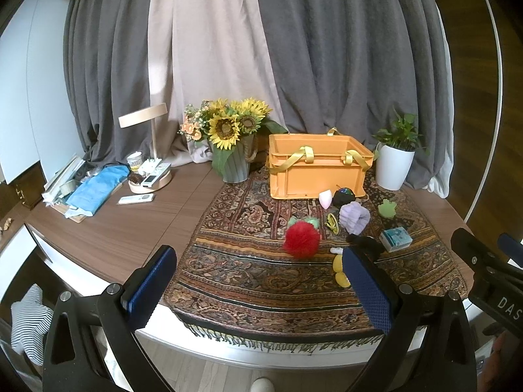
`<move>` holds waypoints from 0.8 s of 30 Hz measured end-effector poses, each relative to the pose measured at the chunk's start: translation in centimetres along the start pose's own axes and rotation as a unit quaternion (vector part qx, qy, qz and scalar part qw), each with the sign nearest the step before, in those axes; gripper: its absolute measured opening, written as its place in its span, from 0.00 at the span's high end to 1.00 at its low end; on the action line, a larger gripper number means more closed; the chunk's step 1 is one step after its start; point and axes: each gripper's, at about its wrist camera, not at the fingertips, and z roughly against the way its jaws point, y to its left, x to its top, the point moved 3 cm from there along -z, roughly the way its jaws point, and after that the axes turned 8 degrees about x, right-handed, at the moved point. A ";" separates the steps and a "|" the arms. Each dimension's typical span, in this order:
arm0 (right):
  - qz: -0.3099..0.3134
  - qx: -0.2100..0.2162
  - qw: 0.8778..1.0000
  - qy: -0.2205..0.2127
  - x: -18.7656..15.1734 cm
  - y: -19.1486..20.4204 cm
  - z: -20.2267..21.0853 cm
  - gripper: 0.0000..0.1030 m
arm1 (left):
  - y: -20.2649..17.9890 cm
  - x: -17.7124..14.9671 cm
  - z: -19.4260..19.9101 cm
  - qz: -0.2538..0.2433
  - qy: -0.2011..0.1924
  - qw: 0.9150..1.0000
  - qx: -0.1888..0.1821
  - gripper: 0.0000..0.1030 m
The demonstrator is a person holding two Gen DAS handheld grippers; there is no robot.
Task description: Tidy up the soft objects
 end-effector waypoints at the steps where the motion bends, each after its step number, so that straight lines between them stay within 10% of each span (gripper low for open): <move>1: 0.000 0.000 1.000 0.000 0.0 0.0 0.0 0.01 | 0.0 0.0 0.0 0.000 0.000 1.000 0.001 0.00; 24: -0.001 0.000 1.000 -0.002 -0.1 -0.1 0.0 0.01 | -1.9 0.5 0.1 -0.001 0.001 1.000 -0.004 0.00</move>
